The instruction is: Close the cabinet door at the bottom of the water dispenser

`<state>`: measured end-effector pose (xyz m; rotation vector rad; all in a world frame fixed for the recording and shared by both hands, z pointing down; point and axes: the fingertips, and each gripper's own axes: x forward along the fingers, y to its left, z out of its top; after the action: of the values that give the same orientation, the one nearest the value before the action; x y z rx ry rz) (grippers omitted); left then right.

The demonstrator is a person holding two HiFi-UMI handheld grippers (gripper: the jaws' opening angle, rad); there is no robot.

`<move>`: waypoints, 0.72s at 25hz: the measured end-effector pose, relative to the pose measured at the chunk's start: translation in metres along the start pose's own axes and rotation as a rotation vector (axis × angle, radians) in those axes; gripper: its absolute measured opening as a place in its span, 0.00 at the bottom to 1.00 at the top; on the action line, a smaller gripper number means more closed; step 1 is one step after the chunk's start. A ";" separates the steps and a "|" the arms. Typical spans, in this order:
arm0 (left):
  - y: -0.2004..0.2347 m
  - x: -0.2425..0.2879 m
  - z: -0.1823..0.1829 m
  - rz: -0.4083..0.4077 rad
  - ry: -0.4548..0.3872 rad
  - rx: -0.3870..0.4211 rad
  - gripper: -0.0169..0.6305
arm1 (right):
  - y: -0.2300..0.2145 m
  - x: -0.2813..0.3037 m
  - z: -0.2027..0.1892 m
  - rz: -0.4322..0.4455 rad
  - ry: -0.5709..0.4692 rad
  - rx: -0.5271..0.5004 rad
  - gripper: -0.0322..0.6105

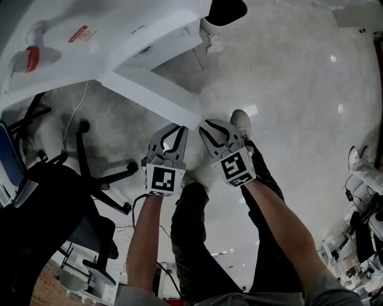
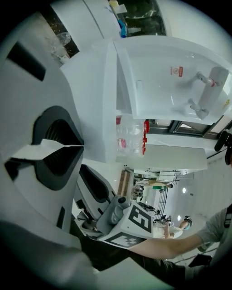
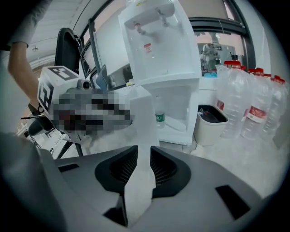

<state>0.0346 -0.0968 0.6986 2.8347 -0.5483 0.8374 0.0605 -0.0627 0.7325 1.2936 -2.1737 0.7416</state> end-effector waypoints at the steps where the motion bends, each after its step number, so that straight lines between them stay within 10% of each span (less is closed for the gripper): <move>1: 0.001 0.003 0.004 -0.006 -0.001 -0.016 0.05 | -0.003 0.004 0.003 -0.006 -0.005 0.000 0.16; 18: 0.022 0.033 0.031 0.021 -0.032 -0.199 0.05 | -0.085 0.023 0.047 -0.105 -0.085 0.021 0.18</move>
<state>0.0674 -0.1342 0.6917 2.6697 -0.6283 0.6999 0.1207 -0.1426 0.7309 1.4620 -2.1505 0.6806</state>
